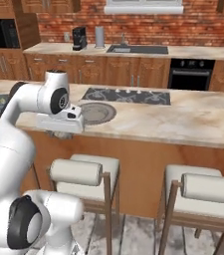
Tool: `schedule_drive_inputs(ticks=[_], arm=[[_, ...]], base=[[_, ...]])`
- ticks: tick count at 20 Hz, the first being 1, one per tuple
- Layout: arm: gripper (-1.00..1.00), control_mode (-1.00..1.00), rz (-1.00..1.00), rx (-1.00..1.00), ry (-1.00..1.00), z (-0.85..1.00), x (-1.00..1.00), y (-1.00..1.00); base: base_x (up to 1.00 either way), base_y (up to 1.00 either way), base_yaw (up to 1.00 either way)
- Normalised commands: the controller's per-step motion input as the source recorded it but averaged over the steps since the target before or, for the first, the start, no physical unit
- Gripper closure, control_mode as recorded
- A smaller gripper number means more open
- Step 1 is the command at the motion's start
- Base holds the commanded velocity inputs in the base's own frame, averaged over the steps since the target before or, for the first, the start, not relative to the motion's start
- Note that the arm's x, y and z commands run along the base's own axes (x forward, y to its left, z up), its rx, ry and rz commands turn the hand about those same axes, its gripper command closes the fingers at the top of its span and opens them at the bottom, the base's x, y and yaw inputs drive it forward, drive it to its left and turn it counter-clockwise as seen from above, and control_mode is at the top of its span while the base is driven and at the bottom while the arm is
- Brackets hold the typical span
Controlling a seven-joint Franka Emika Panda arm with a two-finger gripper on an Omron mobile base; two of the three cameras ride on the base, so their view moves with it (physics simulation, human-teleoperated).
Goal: Place two dumplings into each of the tupperware containers and then place the containers in the fridge.
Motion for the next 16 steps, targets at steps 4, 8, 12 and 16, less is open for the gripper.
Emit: schedule_drive_inputs(ticks=[4,8,12,16], arm=[[1.00,1.00,0.00,0.00,0.00,0.00,0.00,0.00],[1.00,1.00,0.00,0.00,0.00,0.00,0.00,0.00],[1.00,1.00,0.00,0.00,0.00,0.00,0.00,0.00],[1.00,1.00,0.00,0.00,0.00,0.00,0.00,0.00]], base=[[-0.54,1.00,0.03],[-0.03,1.00,0.06],[0.00,1.00,0.05],[0.00,1.00,0.03]])
